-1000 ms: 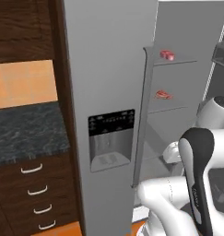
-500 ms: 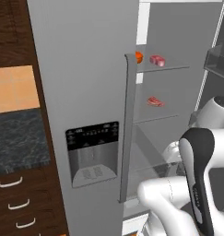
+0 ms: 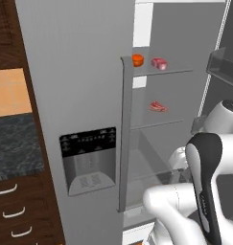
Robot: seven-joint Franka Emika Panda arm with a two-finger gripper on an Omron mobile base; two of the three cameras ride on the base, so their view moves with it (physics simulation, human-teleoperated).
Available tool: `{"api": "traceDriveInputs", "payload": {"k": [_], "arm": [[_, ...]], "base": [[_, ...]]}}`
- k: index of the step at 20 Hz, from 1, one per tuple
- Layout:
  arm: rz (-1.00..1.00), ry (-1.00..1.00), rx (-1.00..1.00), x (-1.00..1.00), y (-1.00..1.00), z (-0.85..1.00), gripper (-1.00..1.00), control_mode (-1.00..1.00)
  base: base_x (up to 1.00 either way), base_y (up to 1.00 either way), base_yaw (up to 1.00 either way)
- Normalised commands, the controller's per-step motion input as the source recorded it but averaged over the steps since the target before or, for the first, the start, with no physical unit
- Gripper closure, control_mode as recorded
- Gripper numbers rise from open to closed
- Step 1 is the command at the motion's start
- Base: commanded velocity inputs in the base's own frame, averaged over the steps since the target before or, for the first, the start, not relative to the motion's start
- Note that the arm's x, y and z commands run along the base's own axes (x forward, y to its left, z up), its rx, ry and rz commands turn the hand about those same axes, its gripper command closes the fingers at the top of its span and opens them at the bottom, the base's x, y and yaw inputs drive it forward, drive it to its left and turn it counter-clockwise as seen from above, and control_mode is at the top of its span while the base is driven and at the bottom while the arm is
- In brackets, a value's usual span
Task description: Place one squash and one steak in each tupperware on the nearby counter, to pack two identical lunches.
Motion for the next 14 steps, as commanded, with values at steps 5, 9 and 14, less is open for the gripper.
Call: {"api": "traceDriveInputs", "payload": {"k": [5,9,14], "arm": [[0.0,-0.01,0.0,0.26,0.0,-0.06,-1.0,-1.0],[-0.11,-0.15,0.02,0.83,0.0,-0.07,-1.0,-1.0],[-0.21,-0.18,0.11,0.69,-0.06,0.0,-1.0,-1.0]], "base": [[0.26,-0.03,0.01],[0.0,0.0,0.0],[0.0,0.0,0.0]]}}
